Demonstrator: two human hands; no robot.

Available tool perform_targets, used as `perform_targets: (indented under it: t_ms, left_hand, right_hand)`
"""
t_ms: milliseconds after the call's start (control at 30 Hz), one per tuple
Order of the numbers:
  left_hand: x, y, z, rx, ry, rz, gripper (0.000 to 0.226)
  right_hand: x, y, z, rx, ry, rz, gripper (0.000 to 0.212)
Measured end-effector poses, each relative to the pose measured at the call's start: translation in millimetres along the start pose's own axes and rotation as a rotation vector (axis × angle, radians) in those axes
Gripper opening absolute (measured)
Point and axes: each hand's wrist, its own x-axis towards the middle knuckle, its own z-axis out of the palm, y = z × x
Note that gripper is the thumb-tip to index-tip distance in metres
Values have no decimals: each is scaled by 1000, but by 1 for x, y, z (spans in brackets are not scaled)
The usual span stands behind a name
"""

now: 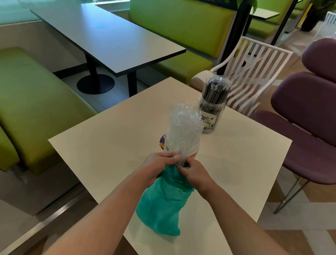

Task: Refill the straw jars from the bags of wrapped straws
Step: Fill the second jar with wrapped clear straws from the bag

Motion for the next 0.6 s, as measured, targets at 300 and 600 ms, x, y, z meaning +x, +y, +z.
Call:
perform_targets:
  t_ms: [300, 600]
  left_hand:
    - [13, 3, 0, 173, 79, 40, 38]
    - [26, 14, 7, 739, 398, 233, 41]
  right_hand:
    - [3, -8, -13, 74, -83, 16, 56]
    - [-2, -61, -59, -32, 108, -268, 17]
